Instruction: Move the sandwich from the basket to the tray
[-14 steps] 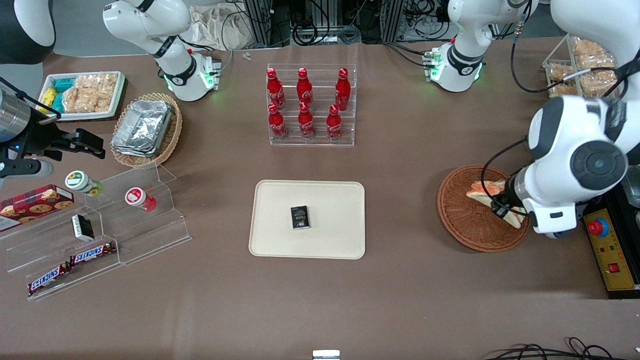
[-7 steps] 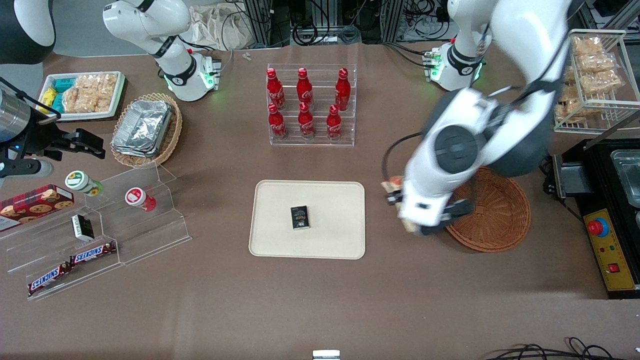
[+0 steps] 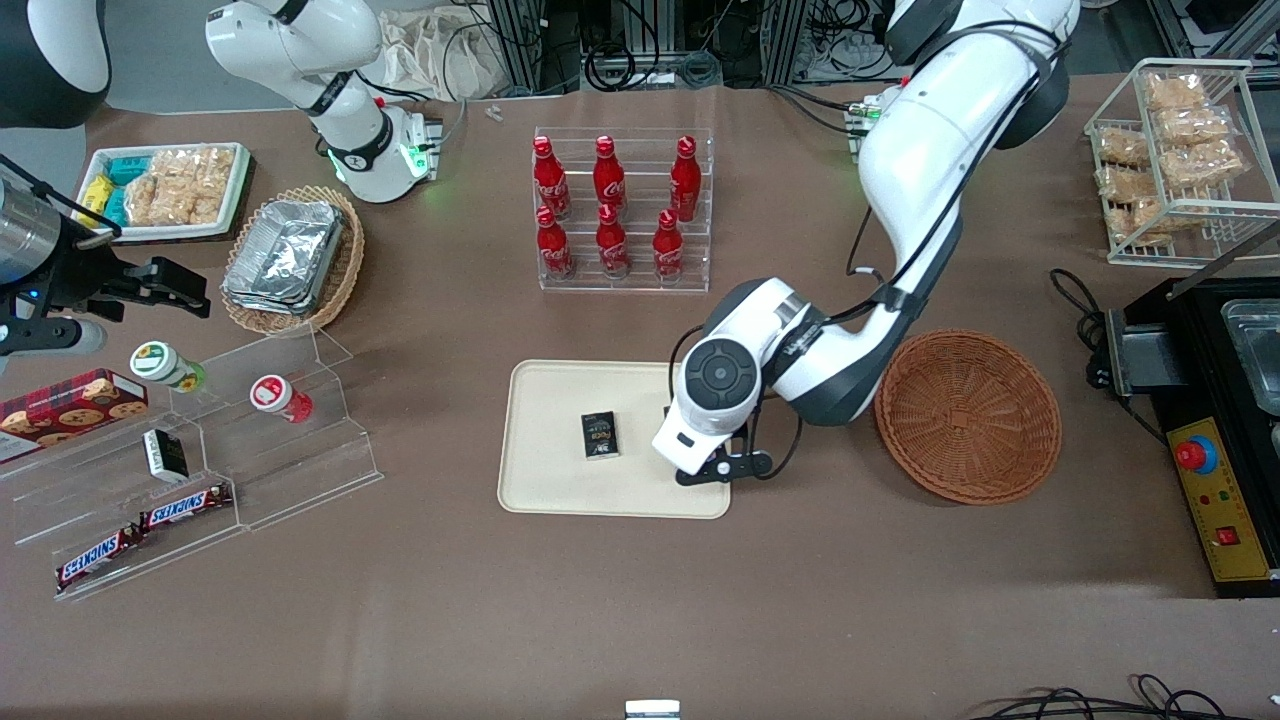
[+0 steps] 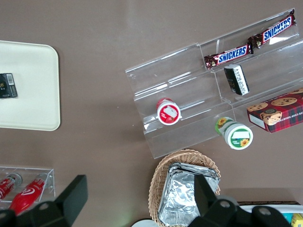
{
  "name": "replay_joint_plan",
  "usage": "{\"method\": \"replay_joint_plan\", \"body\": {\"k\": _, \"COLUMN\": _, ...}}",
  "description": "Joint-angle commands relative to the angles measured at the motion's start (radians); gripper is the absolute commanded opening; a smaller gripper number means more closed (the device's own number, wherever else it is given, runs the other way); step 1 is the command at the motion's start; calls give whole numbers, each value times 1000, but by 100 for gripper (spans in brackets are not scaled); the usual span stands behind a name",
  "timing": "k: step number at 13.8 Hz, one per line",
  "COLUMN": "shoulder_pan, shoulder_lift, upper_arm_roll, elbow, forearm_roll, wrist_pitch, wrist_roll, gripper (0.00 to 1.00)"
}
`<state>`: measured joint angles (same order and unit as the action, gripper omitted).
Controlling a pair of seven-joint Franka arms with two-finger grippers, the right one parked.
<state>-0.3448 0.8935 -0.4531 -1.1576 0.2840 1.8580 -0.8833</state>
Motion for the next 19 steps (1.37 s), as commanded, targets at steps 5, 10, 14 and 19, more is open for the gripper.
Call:
{"method": "replay_joint_plan", "body": {"k": 5, "shoulder_pan": -42, "shoulder_lift": 102, "upper_arm_roll": 5, "elbow": 47, "forearm_roll": 98, "wrist_pitch": 35, "wrist_roll": 17, "gripper": 7}}
{"method": "replay_joint_plan", "body": {"k": 10, "shoulder_pan": -43, "shoulder_lift": 82, "upper_arm_roll": 4, "elbow": 48, "forearm_roll": 103, "wrist_pitch": 29, "wrist_roll": 7, "gripper": 100}}
{"method": "replay_joint_plan", "body": {"k": 14, "shoulder_pan": -4, "shoulder_lift": -43, "upper_arm_roll": 4, "elbow": 49, "forearm_roll": 65, "wrist_pitch": -43, "wrist_roll": 0, "gripper": 100}}
{"method": "replay_joint_plan", "body": {"k": 19, "shoulder_pan": 188, "shoulder_lift": -313, "upper_arm_roll": 1, "elbow": 23, "forearm_roll": -176, "wrist_pitch": -354, "wrist_roll": 32, "gripper": 100}}
